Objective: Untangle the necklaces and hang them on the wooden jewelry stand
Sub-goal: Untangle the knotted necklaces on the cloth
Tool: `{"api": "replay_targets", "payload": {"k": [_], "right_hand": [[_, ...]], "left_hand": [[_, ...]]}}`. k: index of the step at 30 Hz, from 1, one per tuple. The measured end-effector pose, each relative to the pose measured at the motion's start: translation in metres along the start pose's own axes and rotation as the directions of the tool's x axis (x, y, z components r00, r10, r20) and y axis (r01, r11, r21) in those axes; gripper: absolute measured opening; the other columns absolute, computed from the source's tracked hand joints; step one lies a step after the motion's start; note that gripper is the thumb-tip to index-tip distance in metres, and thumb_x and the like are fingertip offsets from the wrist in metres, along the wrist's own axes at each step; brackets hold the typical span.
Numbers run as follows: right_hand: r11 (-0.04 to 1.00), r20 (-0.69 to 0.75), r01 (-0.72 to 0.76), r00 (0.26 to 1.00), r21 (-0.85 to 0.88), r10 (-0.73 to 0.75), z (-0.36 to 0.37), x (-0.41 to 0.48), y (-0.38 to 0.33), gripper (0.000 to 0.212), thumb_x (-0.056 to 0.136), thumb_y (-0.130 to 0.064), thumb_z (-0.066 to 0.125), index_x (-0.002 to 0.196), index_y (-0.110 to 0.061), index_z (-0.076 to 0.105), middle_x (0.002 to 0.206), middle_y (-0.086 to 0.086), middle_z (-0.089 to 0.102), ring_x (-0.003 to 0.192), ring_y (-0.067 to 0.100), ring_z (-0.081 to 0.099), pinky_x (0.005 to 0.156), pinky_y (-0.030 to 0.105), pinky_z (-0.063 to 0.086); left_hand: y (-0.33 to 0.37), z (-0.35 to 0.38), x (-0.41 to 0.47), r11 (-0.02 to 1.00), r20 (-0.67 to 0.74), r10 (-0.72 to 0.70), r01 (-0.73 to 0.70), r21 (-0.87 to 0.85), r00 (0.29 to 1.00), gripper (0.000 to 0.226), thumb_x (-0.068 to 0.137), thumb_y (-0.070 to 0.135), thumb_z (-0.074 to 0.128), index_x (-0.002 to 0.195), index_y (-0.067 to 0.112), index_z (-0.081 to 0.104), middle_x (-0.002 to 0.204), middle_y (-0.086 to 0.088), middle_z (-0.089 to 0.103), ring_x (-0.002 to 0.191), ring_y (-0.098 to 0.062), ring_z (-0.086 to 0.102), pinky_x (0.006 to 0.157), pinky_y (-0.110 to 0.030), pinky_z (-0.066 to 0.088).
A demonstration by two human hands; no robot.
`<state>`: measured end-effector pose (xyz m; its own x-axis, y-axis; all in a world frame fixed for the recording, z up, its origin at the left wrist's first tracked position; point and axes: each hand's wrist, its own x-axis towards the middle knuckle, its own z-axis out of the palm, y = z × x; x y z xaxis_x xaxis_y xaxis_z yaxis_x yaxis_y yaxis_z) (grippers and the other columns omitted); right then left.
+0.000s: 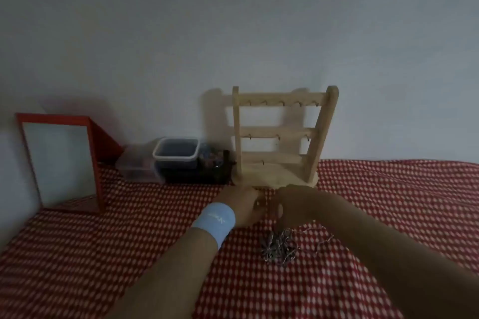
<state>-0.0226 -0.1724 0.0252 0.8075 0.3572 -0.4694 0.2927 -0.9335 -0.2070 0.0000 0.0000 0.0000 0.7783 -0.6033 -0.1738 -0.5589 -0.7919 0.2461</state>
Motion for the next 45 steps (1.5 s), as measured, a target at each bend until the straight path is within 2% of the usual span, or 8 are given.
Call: {"api": "replay_targets", "payload": {"k": [3,8,17,24,29,36,42,45], "right_hand": [[0.999,0.103,0.021,0.995,-0.045,-0.016,0.014,0.012,0.008,0.051,0.071,-0.054,0.085,0.116,-0.032,0.073,0.116,-0.013,0.068,0.107,0.013,0.061,0.092,0.03,0.052],[0.996,0.04,0.049,0.998,-0.074,-0.047,0.036,0.022,0.012,0.03,0.076,-0.047,0.085,0.095,-0.026,0.077,0.094,-0.012,0.067,0.094,0.011,0.062,0.08,0.025,0.05],[0.982,-0.394,-0.188,0.902,0.007,0.175,0.075,-0.003,0.003,0.029,0.09,-0.049,0.069,0.097,-0.021,0.073,0.094,-0.003,0.07,0.083,0.013,0.063,0.061,0.024,0.043],[0.982,-0.374,-0.034,0.922,0.184,0.102,0.093,-0.021,-0.016,0.044,0.086,-0.01,0.062,0.125,-0.027,0.073,0.12,-0.005,0.07,0.11,0.015,0.064,0.088,0.027,0.051],[0.957,-0.381,0.077,0.924,0.279,0.037,0.091,-0.014,-0.009,0.027,0.085,-0.035,0.079,0.111,-0.028,0.077,0.102,-0.013,0.073,0.092,0.005,0.066,0.082,0.024,0.05],[0.902,-0.496,0.14,0.864,0.408,0.09,0.073,0.003,0.022,0.005,0.091,-0.029,0.074,0.088,-0.025,0.072,0.093,-0.003,0.072,0.089,0.013,0.067,0.079,0.027,0.055],[0.809,-0.452,0.212,0.889,0.548,0.073,0.053,0.03,0.031,0.025,0.085,-0.034,0.074,0.108,-0.024,0.069,0.109,-0.003,0.073,0.104,0.017,0.068,0.097,0.037,0.054],[0.816,-0.436,0.255,0.9,0.52,-0.003,0.044,0.046,0.03,0.024,0.088,-0.034,0.078,0.109,-0.024,0.071,0.102,-0.006,0.077,0.094,0.008,0.072,0.088,0.027,0.056]], "left_hand": [[-0.002,0.018,0.007,0.999,-0.021,0.024,-0.025,-0.032,0.999,0.026,0.088,0.037,0.053,0.075,0.017,0.064,0.081,-0.004,0.067,0.073,-0.024,0.063,0.068,-0.038,0.056],[-0.012,0.043,0.013,0.997,-0.142,0.078,-0.079,-0.002,0.987,0.029,0.083,0.036,0.055,0.066,0.015,0.061,0.068,-0.003,0.063,0.06,-0.021,0.059,0.054,-0.029,0.048],[-0.008,0.07,-0.019,0.983,-0.173,0.126,-0.146,-0.113,0.977,0.032,0.076,0.059,0.063,0.078,0.029,0.074,0.077,0.012,0.065,0.073,-0.008,0.062,0.07,-0.033,0.055],[0.001,0.073,-0.038,0.984,-0.144,-0.012,-0.015,-0.179,0.989,0.029,0.082,0.046,0.07,0.077,0.017,0.07,0.086,-0.006,0.07,0.083,-0.025,0.065,0.077,-0.039,0.054],[0.002,0.061,-0.036,0.952,-0.177,-0.033,-0.022,-0.305,0.984,0.013,0.085,0.03,0.071,0.085,0.017,0.068,0.081,0.006,0.065,0.083,-0.017,0.064,0.074,-0.028,0.053],[-0.009,0.046,-0.015,0.72,-0.196,-0.1,-0.065,-0.691,0.975,0.027,0.08,0.004,0.076,0.105,0.012,0.066,0.089,-0.01,0.073,0.071,-0.019,0.071,0.066,-0.027,0.06],[-0.025,0.034,0.013,0.747,-0.245,-0.08,-0.105,-0.657,0.966,0.017,0.085,0.016,0.073,0.1,0.024,0.076,0.091,0.006,0.074,0.076,-0.004,0.066,0.075,-0.02,0.052],[-0.031,0.034,0.026,0.714,-0.269,-0.108,-0.113,-0.691,0.957,0.015,0.084,0.017,0.074,0.097,0.024,0.075,0.087,0.003,0.072,0.078,-0.007,0.066,0.076,-0.023,0.054]]}}
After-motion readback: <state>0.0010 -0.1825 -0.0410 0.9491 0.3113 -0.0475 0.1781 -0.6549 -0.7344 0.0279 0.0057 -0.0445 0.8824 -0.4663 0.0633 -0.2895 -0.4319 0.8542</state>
